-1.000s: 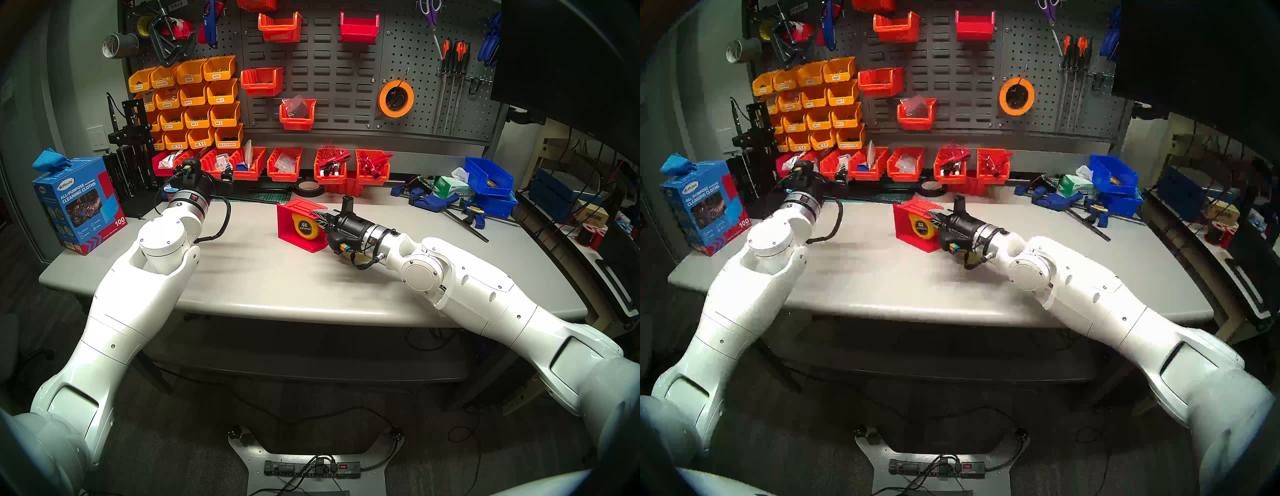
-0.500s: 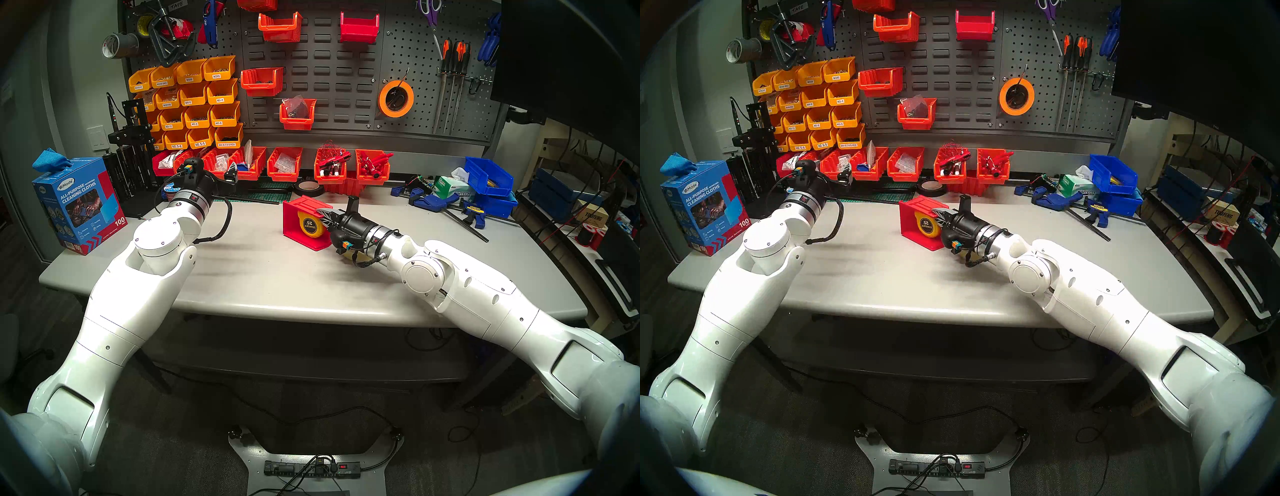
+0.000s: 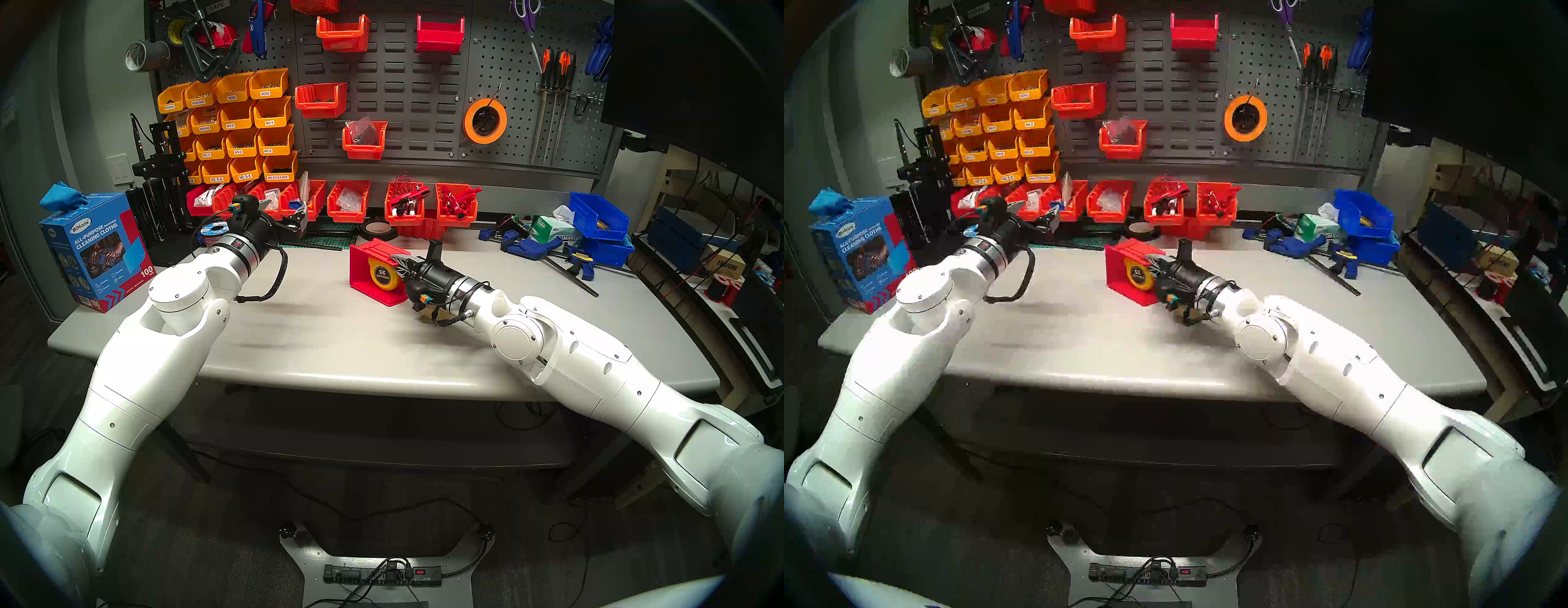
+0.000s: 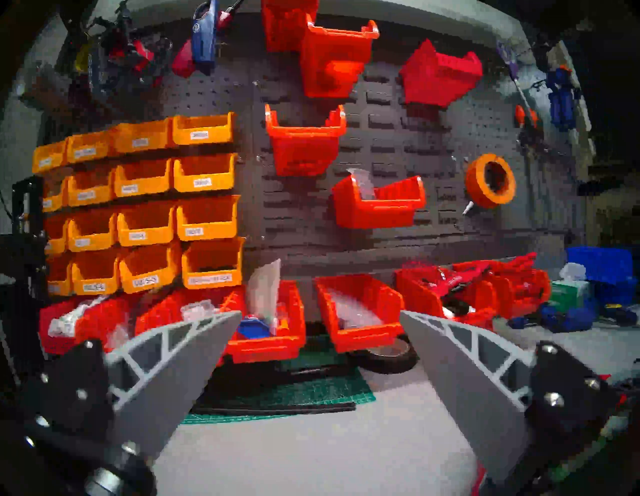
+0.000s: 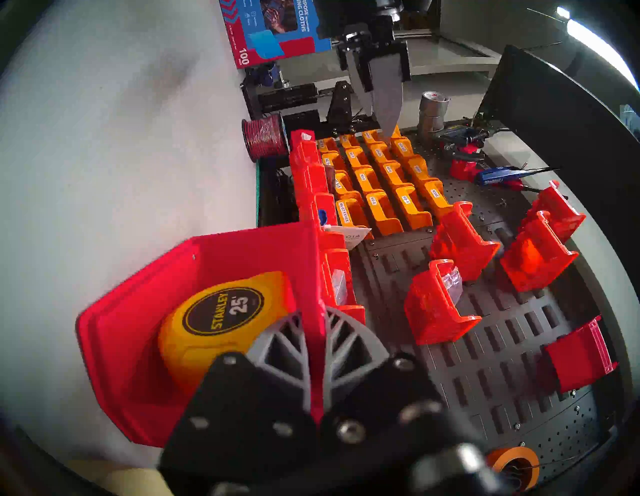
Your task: Take out tools from the storage box
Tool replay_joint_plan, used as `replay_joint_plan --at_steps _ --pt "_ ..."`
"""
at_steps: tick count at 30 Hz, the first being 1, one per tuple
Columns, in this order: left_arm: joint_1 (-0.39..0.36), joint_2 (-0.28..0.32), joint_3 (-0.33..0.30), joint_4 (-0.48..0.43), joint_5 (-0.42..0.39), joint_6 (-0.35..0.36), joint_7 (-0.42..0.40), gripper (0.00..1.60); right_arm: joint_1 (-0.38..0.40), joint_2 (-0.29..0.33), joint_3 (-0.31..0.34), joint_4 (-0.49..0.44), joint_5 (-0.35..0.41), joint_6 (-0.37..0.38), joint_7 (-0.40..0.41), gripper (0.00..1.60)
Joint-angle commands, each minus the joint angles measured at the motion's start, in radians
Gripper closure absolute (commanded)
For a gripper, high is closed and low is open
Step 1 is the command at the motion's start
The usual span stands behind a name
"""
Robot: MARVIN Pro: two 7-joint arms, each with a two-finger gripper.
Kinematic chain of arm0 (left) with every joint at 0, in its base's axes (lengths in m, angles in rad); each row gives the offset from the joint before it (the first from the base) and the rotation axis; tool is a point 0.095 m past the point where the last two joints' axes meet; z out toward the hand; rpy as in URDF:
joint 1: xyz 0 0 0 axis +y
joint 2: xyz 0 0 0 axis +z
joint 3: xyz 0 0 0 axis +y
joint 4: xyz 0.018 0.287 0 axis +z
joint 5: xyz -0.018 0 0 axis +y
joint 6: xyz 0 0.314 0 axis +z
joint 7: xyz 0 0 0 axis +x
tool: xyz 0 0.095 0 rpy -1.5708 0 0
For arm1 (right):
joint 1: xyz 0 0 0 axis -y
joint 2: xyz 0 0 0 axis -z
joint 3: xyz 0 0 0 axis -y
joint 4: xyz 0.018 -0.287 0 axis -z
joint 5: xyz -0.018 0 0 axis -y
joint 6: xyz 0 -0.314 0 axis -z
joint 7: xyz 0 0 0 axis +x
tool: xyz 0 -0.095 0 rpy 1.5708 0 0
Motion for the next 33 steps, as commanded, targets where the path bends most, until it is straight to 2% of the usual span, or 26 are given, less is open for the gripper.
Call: replay_joint_plan --at_steps 1,9,16,26,32,33 --pt "-0.043 0.036 0.021 0.031 -0.032 0.11 -0.064 0.0 0.012 -0.011 0.004 0.012 -0.006 0.008 -0.004 1.6" --pt "-0.045 0.045 0.054 0.017 -0.065 0.231 -0.101 0.0 0.01 -0.014 0.01 0.014 -0.003 0.023 -0.009 1.6" --pt "-0.014 0.045 0.046 -0.034 -0.109 0.293 -0.103 0.0 0.015 -0.022 0.011 0.022 -0.002 0.027 -0.01 1.6" --pt "0.046 0.011 0.012 -0.109 -0.168 0.295 -0.078 0.0 0.022 -0.047 0.018 0.041 0.008 0.032 -0.013 1.6" --pt "0.081 -0.003 0.025 -0.135 -0.14 0.208 -0.086 0.0 0.016 -0.054 0.028 0.039 0.028 0.043 -0.019 1.6" --pt "0.092 -0.008 0.031 -0.144 -0.099 0.173 -0.082 0.0 0.016 -0.054 0.028 0.038 0.029 0.043 -0.019 1.6"
